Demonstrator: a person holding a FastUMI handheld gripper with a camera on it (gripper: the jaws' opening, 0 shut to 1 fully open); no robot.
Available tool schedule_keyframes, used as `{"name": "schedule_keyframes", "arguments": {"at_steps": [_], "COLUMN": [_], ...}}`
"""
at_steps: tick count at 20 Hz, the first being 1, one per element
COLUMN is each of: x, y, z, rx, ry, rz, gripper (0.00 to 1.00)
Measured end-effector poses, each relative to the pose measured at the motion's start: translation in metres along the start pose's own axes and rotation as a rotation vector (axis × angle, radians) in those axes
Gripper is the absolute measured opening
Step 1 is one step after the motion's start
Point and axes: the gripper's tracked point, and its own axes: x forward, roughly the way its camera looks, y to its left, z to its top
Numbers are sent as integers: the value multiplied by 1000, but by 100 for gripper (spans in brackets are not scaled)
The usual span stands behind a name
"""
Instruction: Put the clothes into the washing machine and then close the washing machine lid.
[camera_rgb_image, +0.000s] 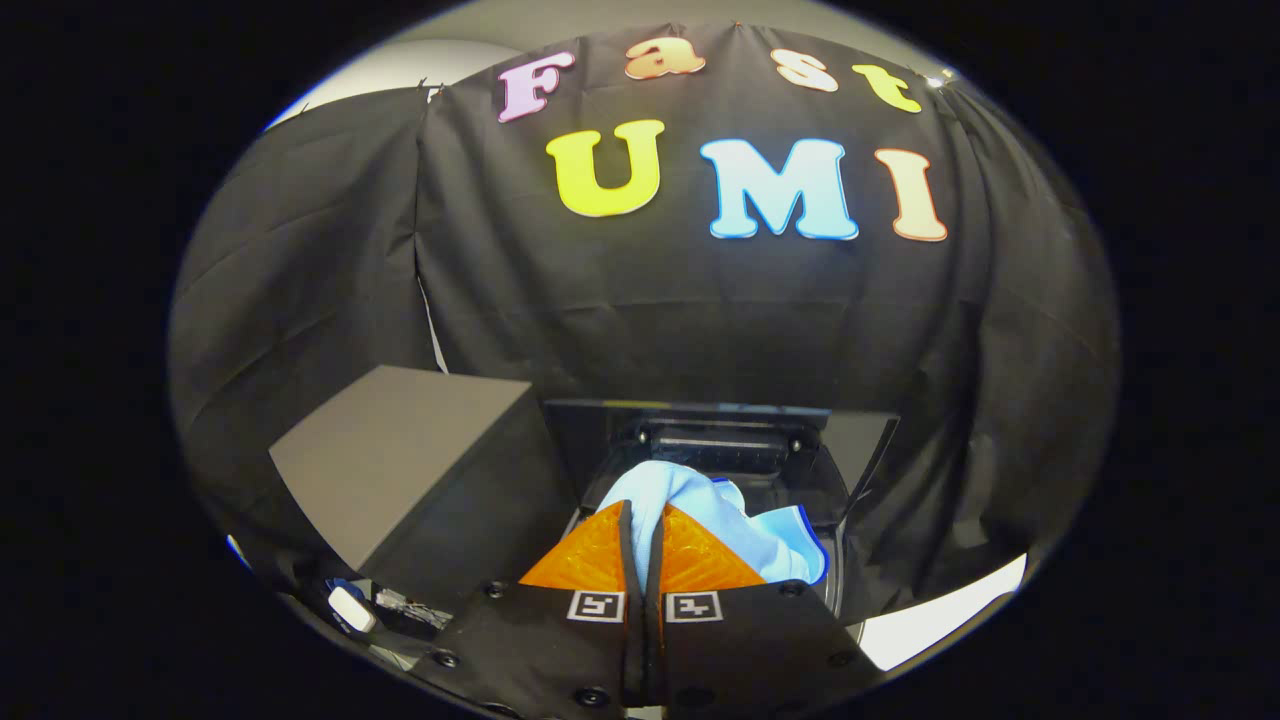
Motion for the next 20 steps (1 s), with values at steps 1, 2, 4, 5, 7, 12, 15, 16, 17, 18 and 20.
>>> {"name": "schedule_keyframes", "arguments": {"at_steps": [1,2,4,5,7,12,15,16,17,18,20], "x": [9,17,33,40,55,93,111,118,122,126,132], "y": [-1,-3,-5,-8,-12,-20,-23,-23,-23,-22,-20], "z": [-11,-20,-38,-46,-61,-105,-133,-143,-151,-158,-167], "rx": [-2,1,-4,-12,-15,-32,-47,-48,-47,-47,-38], "ry": [22,39,73,92,128,220,285,308,328,344,372], "rz": [2,4,4,-3,-12,-39,-53,-56,-60,-64,-66], "gripper": [1,1,1,1,1,2,2,2,2,2,2]}}
